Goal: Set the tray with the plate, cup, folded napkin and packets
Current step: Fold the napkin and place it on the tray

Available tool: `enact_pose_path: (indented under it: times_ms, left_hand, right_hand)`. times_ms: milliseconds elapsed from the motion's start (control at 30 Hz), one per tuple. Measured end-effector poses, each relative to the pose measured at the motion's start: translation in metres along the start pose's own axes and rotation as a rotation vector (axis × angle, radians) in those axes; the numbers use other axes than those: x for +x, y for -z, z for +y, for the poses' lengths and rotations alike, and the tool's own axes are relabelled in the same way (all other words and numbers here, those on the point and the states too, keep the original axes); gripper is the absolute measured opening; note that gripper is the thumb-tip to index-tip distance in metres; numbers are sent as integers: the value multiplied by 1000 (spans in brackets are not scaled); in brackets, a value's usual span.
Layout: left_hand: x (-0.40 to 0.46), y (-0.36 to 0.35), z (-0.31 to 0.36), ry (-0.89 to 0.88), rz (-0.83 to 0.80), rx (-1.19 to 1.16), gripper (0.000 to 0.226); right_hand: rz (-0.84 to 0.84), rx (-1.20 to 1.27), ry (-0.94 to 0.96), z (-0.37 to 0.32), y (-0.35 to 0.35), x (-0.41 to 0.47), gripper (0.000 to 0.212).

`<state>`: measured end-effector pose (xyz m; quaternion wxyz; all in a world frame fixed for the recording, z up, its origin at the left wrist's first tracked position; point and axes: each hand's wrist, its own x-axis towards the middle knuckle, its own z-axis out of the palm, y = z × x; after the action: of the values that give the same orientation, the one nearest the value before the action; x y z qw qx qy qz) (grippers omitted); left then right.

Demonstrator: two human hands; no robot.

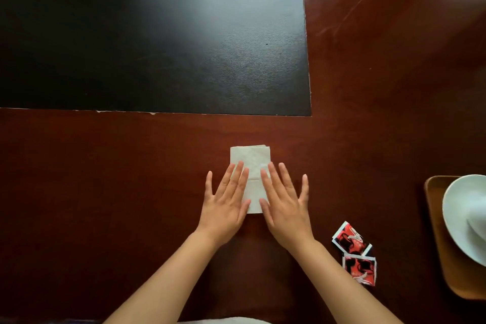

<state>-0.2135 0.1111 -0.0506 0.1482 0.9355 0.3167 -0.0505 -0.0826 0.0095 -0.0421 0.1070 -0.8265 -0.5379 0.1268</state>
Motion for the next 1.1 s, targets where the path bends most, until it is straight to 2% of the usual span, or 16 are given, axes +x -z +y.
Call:
enact_pose_path:
  times_ms: [133,267,367,500,667,800,933,1100]
  left_hand:
    - [5,-2,-2,3,-55,52,64]
    - [6,-1,-6,-5,-96,1,73]
    - [-3,8,-21,-103,-41,-99,80]
    - [-14,16,-39,-278,-3,-96,69]
    - [-8,18,-41,-288,29,-85,59]
    - [-5,19,-40,-271,55,-95,62]
    - [-4,19,-39,-264,66,-121,58]
    - [-1,14,-35,-250,189,-140,35]
  right_hand:
    - [-131,-154,49,6,-8,5,59]
    - [-152,-188,56,9,-9,5,61]
    - [-101,-185,101,13,-5,4,61]
    - [7,-132,314,20,-5,-4,52]
    - [152,-98,341,18,-8,-9,34]
    - [263,-82,340,12,-6,-9,9]
    - [280,-55,299,7,-1,0,10]
    - [235,22,250,5,2,6,9]
